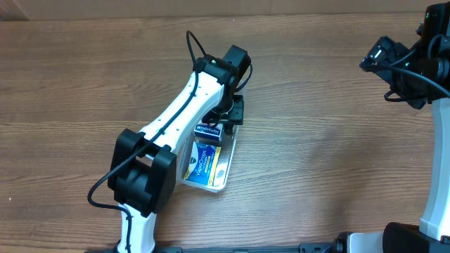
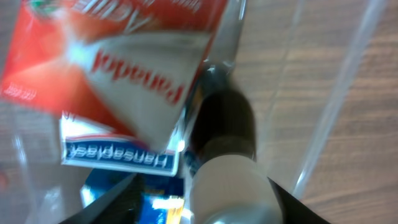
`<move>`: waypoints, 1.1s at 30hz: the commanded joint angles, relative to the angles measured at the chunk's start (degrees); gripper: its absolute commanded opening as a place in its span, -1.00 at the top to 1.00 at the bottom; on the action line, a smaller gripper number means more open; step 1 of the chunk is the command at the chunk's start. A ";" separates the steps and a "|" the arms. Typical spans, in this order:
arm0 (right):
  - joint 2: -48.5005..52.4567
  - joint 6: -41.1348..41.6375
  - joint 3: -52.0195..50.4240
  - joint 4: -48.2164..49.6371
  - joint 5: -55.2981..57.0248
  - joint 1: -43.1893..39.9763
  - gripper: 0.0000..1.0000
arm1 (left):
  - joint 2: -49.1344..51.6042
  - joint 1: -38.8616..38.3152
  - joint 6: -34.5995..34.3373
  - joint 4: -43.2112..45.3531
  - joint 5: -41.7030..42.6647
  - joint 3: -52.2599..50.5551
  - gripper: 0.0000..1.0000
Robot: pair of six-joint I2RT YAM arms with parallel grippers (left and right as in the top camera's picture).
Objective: Pack container
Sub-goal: 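Place the brown bottle into the container and release, then grasp the orange tube with the left gripper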
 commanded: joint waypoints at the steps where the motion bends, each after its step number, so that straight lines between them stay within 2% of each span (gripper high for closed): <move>1: -0.42 0.00 0.37 0.13 -0.31 -0.04 -1.00 | -2.43 1.18 1.77 -5.14 3.56 7.96 -0.51; 3: -0.42 0.00 0.37 0.13 -0.28 -0.04 -1.00 | -3.91 2.29 3.96 -11.15 2.75 14.51 -0.51; 5: -0.42 0.00 0.37 0.13 -0.31 -0.04 -1.00 | -6.08 3.74 4.07 -15.87 -1.53 18.95 -0.57; 6: -0.42 0.00 0.37 0.13 -0.31 -0.04 -1.00 | -9.20 6.14 4.04 -20.11 -8.02 21.07 -0.75; 7: -0.42 0.00 0.37 0.13 -0.31 -0.04 -1.00 | -10.47 7.28 4.02 -21.29 -9.94 21.05 -0.86; 11: -0.42 0.00 0.37 0.13 -0.31 -0.04 -1.00 | -12.90 14.14 5.33 -26.71 -11.80 20.70 -0.86; 16: -0.42 0.00 0.37 0.13 -0.28 -0.04 -1.00 | -13.35 22.73 7.13 -24.98 -10.01 9.53 -0.87; 18: -0.42 0.00 0.37 0.13 -0.31 -0.04 -1.00 | -13.35 24.85 11.08 -20.17 -5.22 3.87 -0.84; 24: -0.42 0.00 0.37 0.13 -0.31 -0.04 -1.00 | -13.33 26.21 14.51 -9.99 -3.91 -6.56 -0.79; 26: -0.42 0.00 0.37 0.13 -0.31 -0.04 -1.00 | -13.31 26.21 15.19 -8.15 -3.48 -8.52 -0.71; 29: -0.42 0.00 0.37 0.15 -0.31 -0.04 -1.00 | -13.31 26.21 14.91 -10.21 -0.68 -10.78 -0.56; 33: -0.42 0.00 0.37 0.13 -0.31 -0.04 -1.00 | -13.31 26.16 14.56 -10.82 -1.77 -13.22 -0.46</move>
